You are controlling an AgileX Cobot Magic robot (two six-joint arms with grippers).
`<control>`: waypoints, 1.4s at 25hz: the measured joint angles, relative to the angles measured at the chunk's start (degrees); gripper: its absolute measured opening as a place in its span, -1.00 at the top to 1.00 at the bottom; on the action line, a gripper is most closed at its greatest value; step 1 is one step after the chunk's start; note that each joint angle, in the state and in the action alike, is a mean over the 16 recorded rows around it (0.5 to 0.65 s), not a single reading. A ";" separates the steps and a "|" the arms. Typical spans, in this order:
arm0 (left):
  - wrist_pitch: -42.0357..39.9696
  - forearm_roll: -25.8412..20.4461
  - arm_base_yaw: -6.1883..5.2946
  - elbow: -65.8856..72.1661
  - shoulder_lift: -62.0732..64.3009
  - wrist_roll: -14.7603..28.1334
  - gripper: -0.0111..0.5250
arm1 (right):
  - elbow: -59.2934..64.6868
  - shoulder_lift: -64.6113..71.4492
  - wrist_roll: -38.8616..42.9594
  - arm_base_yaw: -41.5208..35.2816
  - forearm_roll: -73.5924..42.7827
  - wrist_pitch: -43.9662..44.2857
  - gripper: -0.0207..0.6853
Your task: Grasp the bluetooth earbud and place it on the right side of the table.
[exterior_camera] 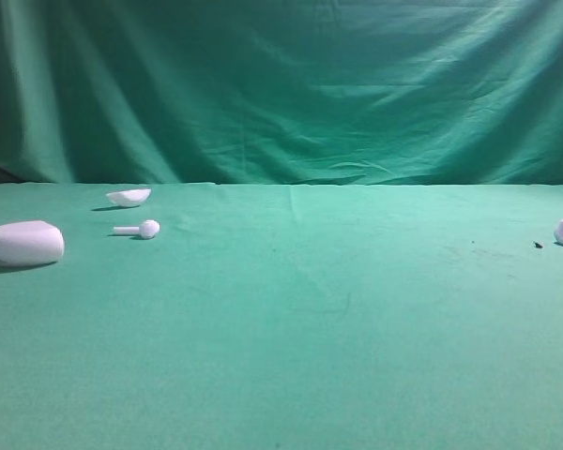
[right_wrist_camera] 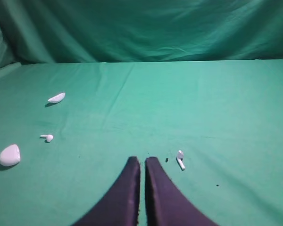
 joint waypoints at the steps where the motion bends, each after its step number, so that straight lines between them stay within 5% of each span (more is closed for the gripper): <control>1: 0.00 0.00 0.00 0.00 0.00 0.00 0.96 | 1.94 -0.38 -0.03 0.00 -0.34 -1.87 0.94; 13: 0.00 0.00 0.00 0.00 0.00 0.00 0.96 | 23.35 -4.39 -0.07 0.00 -2.80 -17.80 0.94; 35: 0.00 0.00 0.00 0.00 0.00 0.00 0.96 | 27.17 -4.48 0.09 -6.15 -2.71 -19.47 0.94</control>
